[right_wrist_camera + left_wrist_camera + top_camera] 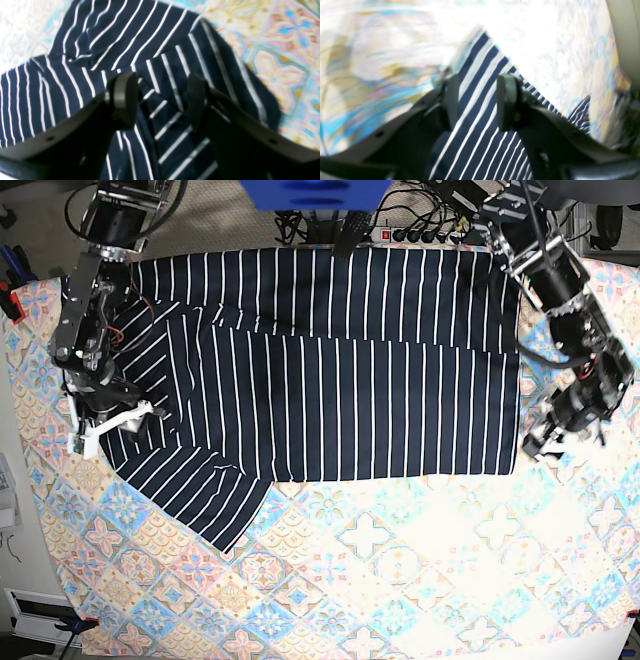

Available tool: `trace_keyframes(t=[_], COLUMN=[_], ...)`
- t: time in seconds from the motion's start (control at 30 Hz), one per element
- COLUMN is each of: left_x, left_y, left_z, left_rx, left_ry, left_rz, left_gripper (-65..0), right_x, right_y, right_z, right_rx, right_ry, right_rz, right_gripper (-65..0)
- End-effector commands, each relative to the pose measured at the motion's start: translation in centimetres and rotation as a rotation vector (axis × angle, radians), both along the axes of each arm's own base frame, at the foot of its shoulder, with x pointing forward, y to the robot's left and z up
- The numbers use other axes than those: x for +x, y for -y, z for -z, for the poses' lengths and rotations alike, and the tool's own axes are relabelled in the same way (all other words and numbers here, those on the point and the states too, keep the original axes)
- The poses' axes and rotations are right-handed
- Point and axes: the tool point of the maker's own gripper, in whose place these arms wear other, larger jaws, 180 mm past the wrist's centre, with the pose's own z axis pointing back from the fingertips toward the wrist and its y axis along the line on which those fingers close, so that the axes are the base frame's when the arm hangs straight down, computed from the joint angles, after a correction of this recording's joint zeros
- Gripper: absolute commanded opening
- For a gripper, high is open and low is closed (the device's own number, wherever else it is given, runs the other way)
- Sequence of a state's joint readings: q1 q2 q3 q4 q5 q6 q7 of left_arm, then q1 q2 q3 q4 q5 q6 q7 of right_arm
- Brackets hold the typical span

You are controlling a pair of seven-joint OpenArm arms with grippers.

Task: Fold the T-shirt properly
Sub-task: 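Reach both grippers to the opposite long edge of the shirt and grasp it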

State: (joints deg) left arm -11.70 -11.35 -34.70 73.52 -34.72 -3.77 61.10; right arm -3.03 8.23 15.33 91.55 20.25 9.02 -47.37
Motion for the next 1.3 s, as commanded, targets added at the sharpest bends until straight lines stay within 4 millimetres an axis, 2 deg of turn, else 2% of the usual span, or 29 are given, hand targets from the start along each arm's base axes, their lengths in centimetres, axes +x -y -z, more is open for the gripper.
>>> trace_keyframes(t=[0.0,0.07,0.2,0.43,0.7,0.87,1.0,1.13,1.27], left_x=[1.0,1.9,2.8,2.9,2.9,2.9,2.8,2.0,1.0], left_y=[-1.2,-1.1,0.0,-1.4,-2.3,-1.9,-0.8,-0.6,0.2], left_z=[-1.4,-1.7,0.3,3.7,3.9,4.1,4.6,5.4,7.4], left_rx=[0.067,0.134,0.167,0.149,0.199,0.193,0.174,0.17,0.135], left_ry=[0.043,0.068,0.049,-0.011,-0.004,-0.007,-0.012,-0.033,-0.082], left_rz=[-0.007,0.003,0.03,-0.032,-0.045,-0.041,-0.034,-0.03,-0.028], left_gripper=[-40.4,-40.4,-40.4,-40.4,-40.4,-40.4,-40.4,-40.6,-40.8], right_x=[1.4,1.8,1.9,1.8,1.8,1.8,1.9,1.9,1.8], right_y=[0.1,-0.3,-0.3,-0.4,-0.4,-0.5,-0.6,-0.6,-0.5], right_z=[-1.5,-1.1,-0.6,-0.5,-0.5,-0.4,-0.5,-0.7,-0.8], right_rx=[-0.008,-0.002,0.007,0.011,0.011,0.013,0.018,0.016,0.016], right_ry=[0.056,0.05,0.037,0.034,0.035,0.034,0.037,0.041,0.042], right_rz=[-0.007,-0.018,-0.016,-0.015,-0.015,-0.015,-0.015,-0.017,-0.013], right_gripper=[-34.3,-34.3,-34.3,-34.3,-34.3,-34.3,-34.3,-34.3,-34.3])
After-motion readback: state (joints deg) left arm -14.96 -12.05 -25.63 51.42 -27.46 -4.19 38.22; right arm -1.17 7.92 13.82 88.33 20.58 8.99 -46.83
